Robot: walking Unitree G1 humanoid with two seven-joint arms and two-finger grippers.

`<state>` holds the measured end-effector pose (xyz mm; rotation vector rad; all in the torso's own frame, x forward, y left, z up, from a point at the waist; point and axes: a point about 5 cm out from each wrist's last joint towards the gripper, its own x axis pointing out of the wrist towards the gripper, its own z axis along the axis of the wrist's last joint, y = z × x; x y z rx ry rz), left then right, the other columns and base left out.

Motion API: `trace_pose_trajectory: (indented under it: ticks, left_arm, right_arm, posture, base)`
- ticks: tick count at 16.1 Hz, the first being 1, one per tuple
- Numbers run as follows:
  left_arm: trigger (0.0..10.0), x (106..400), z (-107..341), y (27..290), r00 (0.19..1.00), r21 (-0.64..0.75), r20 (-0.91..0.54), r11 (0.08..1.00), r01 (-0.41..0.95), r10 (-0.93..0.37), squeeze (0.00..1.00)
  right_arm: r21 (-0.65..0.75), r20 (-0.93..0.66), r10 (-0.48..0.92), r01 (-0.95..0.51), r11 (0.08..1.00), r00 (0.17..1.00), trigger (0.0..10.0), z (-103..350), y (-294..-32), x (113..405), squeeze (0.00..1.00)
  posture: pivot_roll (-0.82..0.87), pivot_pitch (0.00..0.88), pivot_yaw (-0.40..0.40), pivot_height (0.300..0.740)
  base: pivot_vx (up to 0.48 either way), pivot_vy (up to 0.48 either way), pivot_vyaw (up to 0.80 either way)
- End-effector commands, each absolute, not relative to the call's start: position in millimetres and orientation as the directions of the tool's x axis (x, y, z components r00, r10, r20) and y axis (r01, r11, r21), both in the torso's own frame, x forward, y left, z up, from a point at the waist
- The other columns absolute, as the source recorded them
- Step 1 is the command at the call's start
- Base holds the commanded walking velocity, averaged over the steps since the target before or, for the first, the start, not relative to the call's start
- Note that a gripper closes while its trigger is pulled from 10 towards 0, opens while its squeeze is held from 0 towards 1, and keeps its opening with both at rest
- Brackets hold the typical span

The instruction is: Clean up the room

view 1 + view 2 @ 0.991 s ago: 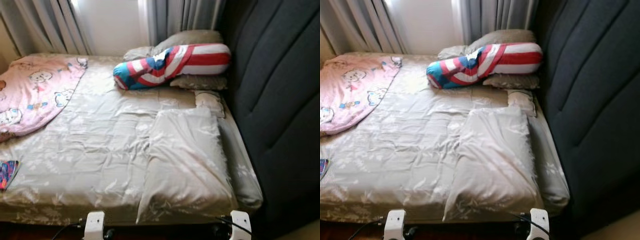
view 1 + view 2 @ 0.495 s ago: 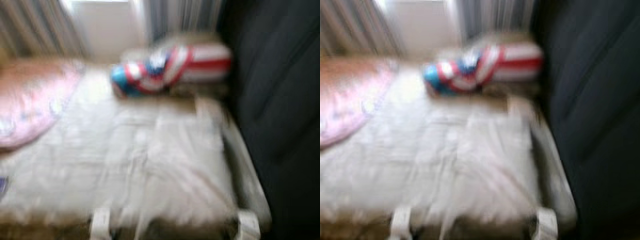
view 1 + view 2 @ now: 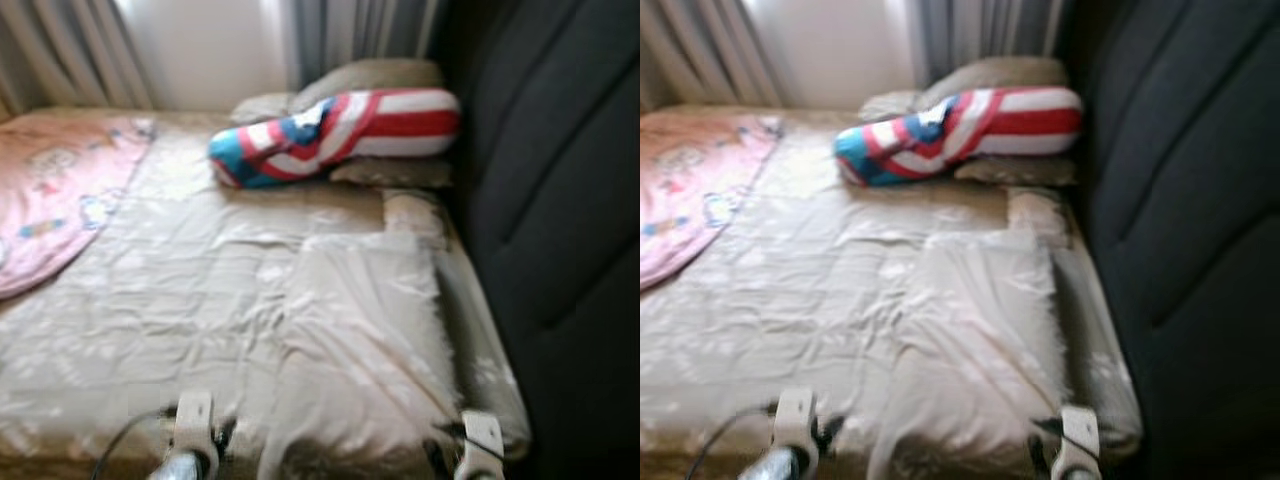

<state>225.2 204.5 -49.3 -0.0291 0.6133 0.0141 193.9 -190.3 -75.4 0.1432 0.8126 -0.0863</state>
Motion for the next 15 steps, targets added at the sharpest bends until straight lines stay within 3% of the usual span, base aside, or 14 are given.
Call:
trace_pose_trajectory:
  ticks: [1, 5, 6, 7, 11, 15]
  left_arm:
    - [10.0, 232, -42, 209, 0.852, -0.029, -0.523, 0.999, -0.021, 0.002, 0.00]
    - [10.0, 235, -38, 208, 0.865, -0.027, -0.501, 1.000, -0.011, -0.004, 0.00]
    - [10.0, 261, -5, 199, 0.959, -0.016, -0.279, 0.999, 0.039, -0.042, 0.00]
    - [10.0, 269, 10, 193, 0.981, -0.017, -0.182, 0.998, 0.061, -0.063, 0.00]
    - [10.0, 264, 21, 188, 0.990, -0.009, -0.100, 0.995, 0.096, -0.097, 0.00]
    - [10.0, 243, 18, 199, 0.989, 0.010, -0.123, 0.996, 0.088, -0.086, 0.00]
  right_arm:
    - [0.107, -0.696, -0.029, 0.143, 0.984, 0.718, 10.0, -71, -192, 200, 0.00]
    - [0.106, -0.686, -0.031, 0.142, 0.984, 0.727, 10.0, -69, -192, 202, 0.00]
    - [0.128, -0.533, -0.035, 0.121, 0.984, 0.845, 10.0, -47, -198, 228, 0.00]
    - [0.134, -0.429, -0.042, 0.110, 0.985, 0.902, 10.0, -32, -202, 241, 0.00]
    - [0.131, -0.237, -0.023, 0.056, 0.990, 0.971, 10.0, -4, -199, 257, 0.00]
    - [0.134, -0.217, -0.017, 0.047, 0.990, 0.976, 10.0, -6, -193, 245, 0.00]
  posture:
    - [0.02, 0.011, -0.044, 0.740]
    - [0.02, 0.011, -0.044, 0.740]
    - [-0.01, 0.000, -0.040, 0.740]
    - [-0.02, 0.000, -0.038, 0.740]
    - [-0.03, 0.000, -0.032, 0.740]
    - [-0.04, 0.000, -0.035, 0.740]
  base:
    - [0.000, 0.000, 0.00]
    - [0.000, 0.000, 0.00]
    - [0.000, 0.000, 0.00]
    - [0.000, 0.000, 0.00]
    - [0.000, 0.000, 0.00]
    - [0.000, 0.000, 0.00]
